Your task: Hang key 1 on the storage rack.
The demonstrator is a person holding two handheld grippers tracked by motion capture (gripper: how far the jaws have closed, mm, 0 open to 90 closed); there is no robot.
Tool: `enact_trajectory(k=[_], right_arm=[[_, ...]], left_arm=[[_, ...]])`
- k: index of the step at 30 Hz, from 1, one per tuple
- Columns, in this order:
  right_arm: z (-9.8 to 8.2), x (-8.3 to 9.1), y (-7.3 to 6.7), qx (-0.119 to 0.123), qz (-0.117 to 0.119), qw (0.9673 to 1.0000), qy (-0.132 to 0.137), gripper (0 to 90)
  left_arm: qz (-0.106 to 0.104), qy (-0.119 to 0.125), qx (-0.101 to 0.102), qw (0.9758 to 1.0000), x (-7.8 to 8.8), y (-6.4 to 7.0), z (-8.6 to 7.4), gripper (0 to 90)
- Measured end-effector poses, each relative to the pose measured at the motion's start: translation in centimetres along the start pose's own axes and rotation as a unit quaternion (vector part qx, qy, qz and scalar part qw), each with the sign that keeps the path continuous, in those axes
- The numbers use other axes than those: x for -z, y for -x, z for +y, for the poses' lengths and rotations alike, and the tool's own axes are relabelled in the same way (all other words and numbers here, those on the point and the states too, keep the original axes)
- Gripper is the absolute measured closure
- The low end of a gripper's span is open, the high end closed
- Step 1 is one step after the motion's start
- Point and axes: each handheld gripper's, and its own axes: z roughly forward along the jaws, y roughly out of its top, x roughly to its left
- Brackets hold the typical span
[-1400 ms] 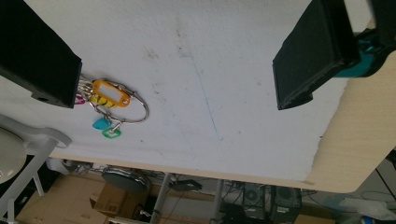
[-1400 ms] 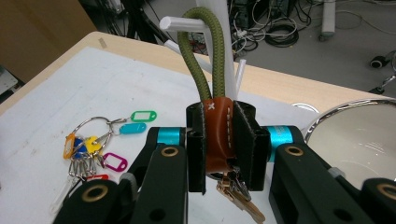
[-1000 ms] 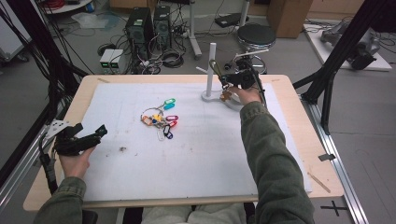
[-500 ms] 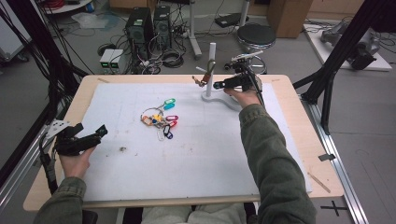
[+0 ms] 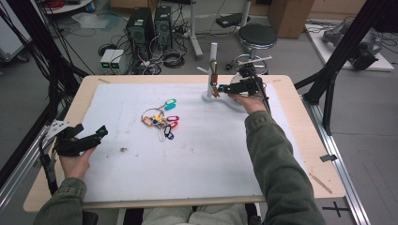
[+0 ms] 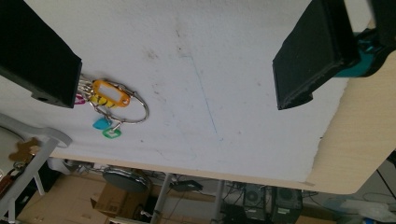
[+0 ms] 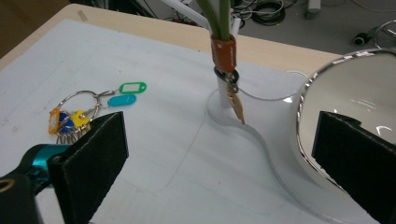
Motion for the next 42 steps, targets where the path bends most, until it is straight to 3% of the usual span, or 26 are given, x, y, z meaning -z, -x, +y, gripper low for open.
enact_trajectory(k=[13,25,42], right_arm=[[-2.4,2.2,0.9,-0.004,-0.001,0.9998,0.018,0.6],[-4.2,3.6,0.9,0.011,-0.01,0.9993,0.033,0.6],[-8.0,5.2,1.7,0.002,-0.012,0.9986,0.051,0.7]], left_arm=[[0.001,-0.002,0.0,1.0,0.0,0.0,0.0,1.7],[0.001,-0.003,0.0,1.0,0.0,0.0,0.0,1.8],[0.001,-0.005,0.002,1.0,0.0,0.0,0.0,1.7]])
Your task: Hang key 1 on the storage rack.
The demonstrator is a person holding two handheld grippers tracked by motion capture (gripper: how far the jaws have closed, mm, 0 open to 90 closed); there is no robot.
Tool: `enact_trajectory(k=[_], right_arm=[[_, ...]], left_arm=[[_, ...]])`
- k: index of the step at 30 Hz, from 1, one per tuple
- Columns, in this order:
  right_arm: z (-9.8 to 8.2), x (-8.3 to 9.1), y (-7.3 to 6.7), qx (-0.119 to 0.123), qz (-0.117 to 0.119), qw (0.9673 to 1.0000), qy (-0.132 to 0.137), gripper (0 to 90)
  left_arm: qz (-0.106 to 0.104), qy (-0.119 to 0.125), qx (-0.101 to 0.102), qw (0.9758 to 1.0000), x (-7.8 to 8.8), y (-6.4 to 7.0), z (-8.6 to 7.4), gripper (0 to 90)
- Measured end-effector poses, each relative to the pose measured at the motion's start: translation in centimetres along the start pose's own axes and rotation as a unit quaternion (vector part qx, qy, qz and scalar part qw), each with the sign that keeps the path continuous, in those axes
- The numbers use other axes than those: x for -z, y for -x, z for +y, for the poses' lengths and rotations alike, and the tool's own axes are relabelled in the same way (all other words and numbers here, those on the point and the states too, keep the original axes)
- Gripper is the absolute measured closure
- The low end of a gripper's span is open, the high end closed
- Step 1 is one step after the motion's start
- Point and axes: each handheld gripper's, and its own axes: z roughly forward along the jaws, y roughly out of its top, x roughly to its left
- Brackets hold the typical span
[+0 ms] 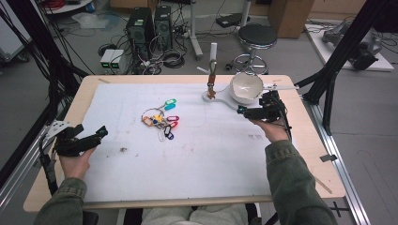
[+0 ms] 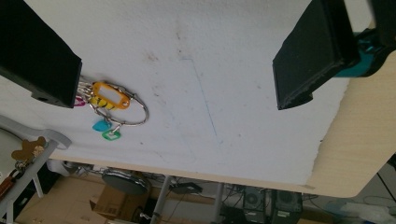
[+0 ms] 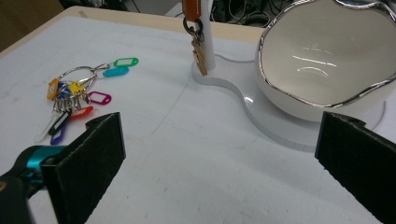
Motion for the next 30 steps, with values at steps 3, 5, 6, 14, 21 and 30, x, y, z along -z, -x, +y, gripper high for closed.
enact_trajectory(k=[3,5,6,14,21,30], right_arm=[[-0.4,0.3,0.0,0.0,0.005,1.0,0.001,0.7],[-0.7,0.5,-0.1,0.003,0.006,1.0,0.002,0.7],[-0.8,0.6,-0.1,0.005,0.006,1.0,0.004,0.7],[-2.2,0.6,0.6,0.003,0.001,0.9999,0.012,0.6],[-3.4,1.0,0.7,-0.004,0.007,0.9997,0.023,0.7],[-5.1,1.8,0.9,0.0,0.006,0.9993,0.037,0.7]], left_arm=[[0.0,0.0,0.0,1.0,0.0,0.0,0.0,1.8],[0.0,0.0,-0.001,1.0,0.0,0.0,0.0,1.7],[0.001,0.0,-0.001,1.0,0.0,0.0,0.0,1.7],[0.002,-0.003,-0.001,1.0,0.0,0.0,0.0,1.7],[0.001,-0.003,-0.001,1.0,0.0,0.0,0.0,1.7],[0.001,-0.004,-0.003,1.0,0.0,0.0,0.0,1.7]])
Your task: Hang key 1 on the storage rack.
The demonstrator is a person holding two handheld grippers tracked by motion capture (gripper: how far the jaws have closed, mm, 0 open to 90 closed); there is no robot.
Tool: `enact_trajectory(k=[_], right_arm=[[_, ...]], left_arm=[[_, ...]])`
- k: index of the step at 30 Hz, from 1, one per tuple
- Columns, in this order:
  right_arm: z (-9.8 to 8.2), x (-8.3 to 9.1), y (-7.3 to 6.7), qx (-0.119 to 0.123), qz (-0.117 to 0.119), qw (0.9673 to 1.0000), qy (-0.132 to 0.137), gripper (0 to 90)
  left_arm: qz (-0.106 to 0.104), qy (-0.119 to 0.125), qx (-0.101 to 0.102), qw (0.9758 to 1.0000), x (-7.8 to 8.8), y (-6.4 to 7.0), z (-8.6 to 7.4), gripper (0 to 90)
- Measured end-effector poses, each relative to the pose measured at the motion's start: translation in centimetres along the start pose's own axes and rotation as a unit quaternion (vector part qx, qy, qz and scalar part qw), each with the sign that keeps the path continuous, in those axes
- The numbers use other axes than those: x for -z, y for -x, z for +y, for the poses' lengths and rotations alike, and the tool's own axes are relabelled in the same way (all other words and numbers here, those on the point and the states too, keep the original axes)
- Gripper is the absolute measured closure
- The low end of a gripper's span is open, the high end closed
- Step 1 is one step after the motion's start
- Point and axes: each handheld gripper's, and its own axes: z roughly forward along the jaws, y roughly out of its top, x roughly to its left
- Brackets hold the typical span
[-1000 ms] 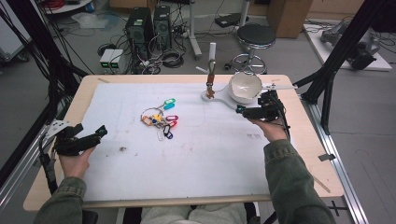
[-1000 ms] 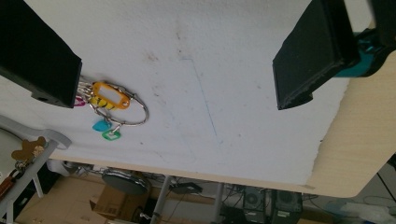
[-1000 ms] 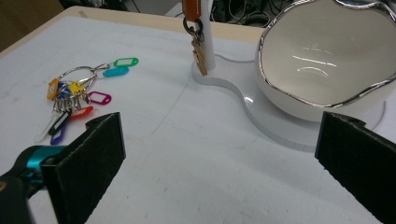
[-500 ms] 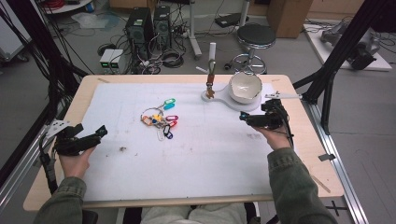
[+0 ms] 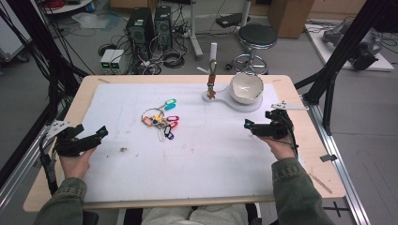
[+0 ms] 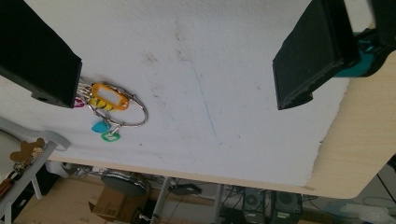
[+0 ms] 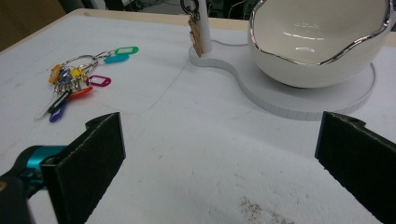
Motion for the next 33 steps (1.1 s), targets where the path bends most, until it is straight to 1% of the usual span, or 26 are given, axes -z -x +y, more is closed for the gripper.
enact_trajectory(k=[2,4,11,13,16,18,23,27,31,33], right_arm=[[-0.4,0.2,0.0,-0.005,0.002,1.0,0.004,0.6],[-0.7,0.4,0.1,0.0,0.003,0.9999,0.011,0.7],[-2.1,1.0,0.0,0.018,-0.01,0.9994,0.026,0.7],[-2.5,1.2,0.1,0.025,-0.008,0.9989,0.038,0.6],[-3.0,1.5,0.0,0.03,-0.006,0.9983,0.049,0.6],[-3.3,1.7,0.0,0.031,-0.007,0.9982,0.05,0.6],[-3.6,2.0,-0.1,0.047,-0.015,0.9973,0.055,0.6],[-4.1,2.0,0.0,0.049,-0.014,0.9968,0.061,0.6],[-4.7,2.1,0.1,0.044,-0.016,0.9963,0.072,0.6],[-5.0,2.1,0.1,0.045,-0.021,0.9959,0.075,0.6]], left_arm=[[0.0,0.0,0.0,1.0,0.0,0.0,0.0,1.7],[0.0,0.0,0.001,1.0,0.0,0.1,0.0,1.7],[-0.001,-0.004,-0.002,1.0,0.0,0.1,0.0,1.7],[-0.001,-0.004,-0.002,1.0,0.0,0.1,0.0,1.7],[-0.002,-0.005,-0.001,1.0,0.0,0.2,-0.1,1.7],[-0.002,-0.005,-0.002,1.0,0.0,0.2,-0.1,1.7],[-0.002,-0.006,-0.003,1.0,0.0,0.3,-0.1,1.7],[-0.002,-0.006,-0.003,1.0,0.0,0.3,-0.1,1.7],[-0.002,-0.007,-0.003,1.0,0.0,0.3,-0.1,1.7],[-0.004,-0.009,-0.002,1.0,0.0,0.3,-0.1,1.7]])
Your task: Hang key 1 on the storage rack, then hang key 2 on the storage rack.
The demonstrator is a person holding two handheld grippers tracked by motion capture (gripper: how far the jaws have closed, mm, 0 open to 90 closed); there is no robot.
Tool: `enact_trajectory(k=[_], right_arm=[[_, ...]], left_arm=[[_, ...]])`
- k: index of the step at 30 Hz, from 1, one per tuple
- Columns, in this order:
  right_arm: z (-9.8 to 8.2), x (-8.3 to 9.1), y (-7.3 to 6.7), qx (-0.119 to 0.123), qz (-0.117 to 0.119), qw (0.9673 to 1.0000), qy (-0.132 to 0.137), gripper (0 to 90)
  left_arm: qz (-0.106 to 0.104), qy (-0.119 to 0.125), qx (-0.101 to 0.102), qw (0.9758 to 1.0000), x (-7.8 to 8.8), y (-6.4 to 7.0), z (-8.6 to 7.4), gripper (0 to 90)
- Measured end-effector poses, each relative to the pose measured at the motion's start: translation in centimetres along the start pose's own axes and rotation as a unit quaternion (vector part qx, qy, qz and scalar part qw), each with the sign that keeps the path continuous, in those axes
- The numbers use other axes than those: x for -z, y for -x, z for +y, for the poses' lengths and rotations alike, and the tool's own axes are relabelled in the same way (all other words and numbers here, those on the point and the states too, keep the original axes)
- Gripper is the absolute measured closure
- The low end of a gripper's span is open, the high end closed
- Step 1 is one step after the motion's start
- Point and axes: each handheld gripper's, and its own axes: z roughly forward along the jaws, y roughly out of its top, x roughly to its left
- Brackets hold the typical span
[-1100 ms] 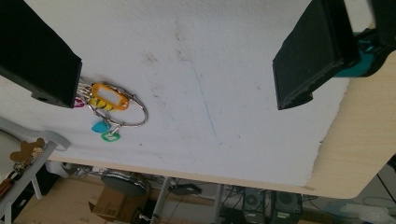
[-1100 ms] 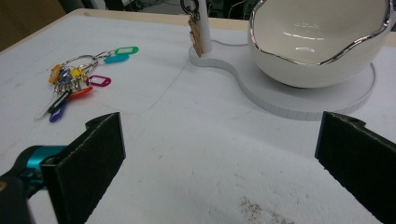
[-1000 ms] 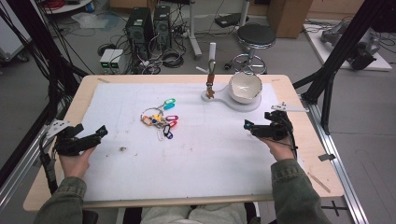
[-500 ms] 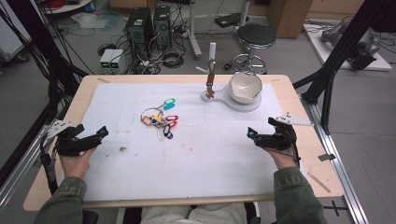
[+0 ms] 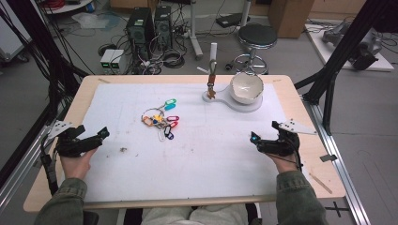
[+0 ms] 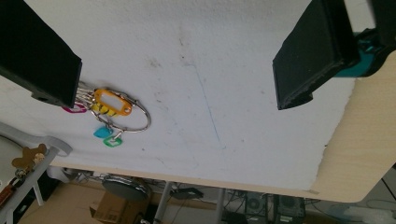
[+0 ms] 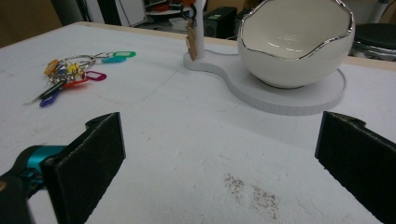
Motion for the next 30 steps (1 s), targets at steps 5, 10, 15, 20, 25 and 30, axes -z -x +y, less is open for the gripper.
enact_trajectory(k=[5,10,15,20,25,30], right_arm=[[-0.5,0.0,0.2,0.002,-0.014,0.9999,0.0,0.6],[-0.4,0.3,0.0,0.003,-0.016,0.9998,0.011,0.6],[-0.3,0.3,0.1,0.005,-0.014,0.9998,0.013,0.6],[-0.4,0.5,0.1,0.004,-0.011,0.9998,0.017,0.6],[-0.4,0.6,0.1,0.003,-0.016,0.9997,0.019,0.6],[-0.3,0.6,0.1,0.002,-0.014,0.9995,0.026,0.6]], left_arm=[[-0.003,-0.001,0.002,1.0,0.0,0.1,0.0,1.7],[-0.01,-0.006,-0.002,0.9999,-0.1,0.3,0.1,1.7],[-0.02,-0.015,-0.03,0.9992,-0.4,1.3,0.8,1.7],[-0.028,-0.034,-0.048,0.9979,-0.8,2.0,1.3,1.7],[-0.032,-0.045,-0.052,0.9971,-1.1,2.5,1.4,1.7],[-0.015,-0.058,-0.057,0.9966,-1.5,2.3,1.6,1.7]])
